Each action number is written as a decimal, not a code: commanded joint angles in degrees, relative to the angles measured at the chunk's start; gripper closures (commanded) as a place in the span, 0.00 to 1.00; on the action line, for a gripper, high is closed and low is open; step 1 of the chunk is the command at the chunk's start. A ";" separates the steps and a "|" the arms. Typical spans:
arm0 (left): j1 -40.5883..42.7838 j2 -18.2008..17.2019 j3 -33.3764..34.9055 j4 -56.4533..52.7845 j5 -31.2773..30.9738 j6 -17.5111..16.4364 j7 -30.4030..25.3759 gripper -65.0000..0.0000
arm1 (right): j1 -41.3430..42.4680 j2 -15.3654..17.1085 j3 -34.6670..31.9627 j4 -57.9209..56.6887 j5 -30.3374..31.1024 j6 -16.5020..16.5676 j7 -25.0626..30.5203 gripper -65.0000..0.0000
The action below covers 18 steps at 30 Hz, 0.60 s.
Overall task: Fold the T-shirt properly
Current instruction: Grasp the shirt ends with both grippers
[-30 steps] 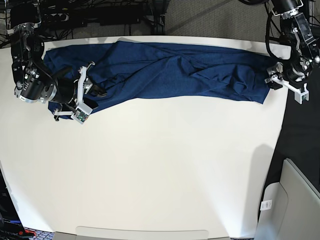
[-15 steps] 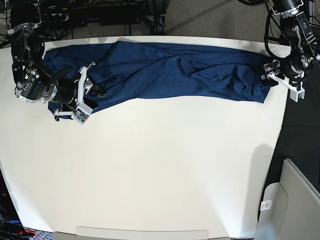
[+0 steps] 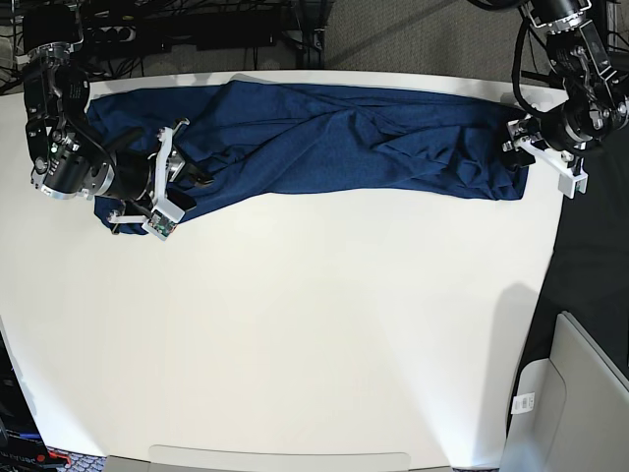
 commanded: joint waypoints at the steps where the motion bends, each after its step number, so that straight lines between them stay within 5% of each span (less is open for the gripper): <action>1: -0.49 -0.95 -0.12 0.94 -1.86 -0.36 0.16 0.51 | 0.83 0.80 0.53 0.88 0.73 0.30 1.03 0.64; 10: -0.84 0.72 -0.56 1.03 -3.09 -0.36 0.16 0.98 | 0.83 1.15 0.53 0.96 0.64 0.30 1.03 0.64; 18: -0.40 0.54 -0.73 13.69 -3.71 -0.36 0.51 1.00 | -1.36 2.56 4.40 0.88 0.38 0.30 1.12 0.64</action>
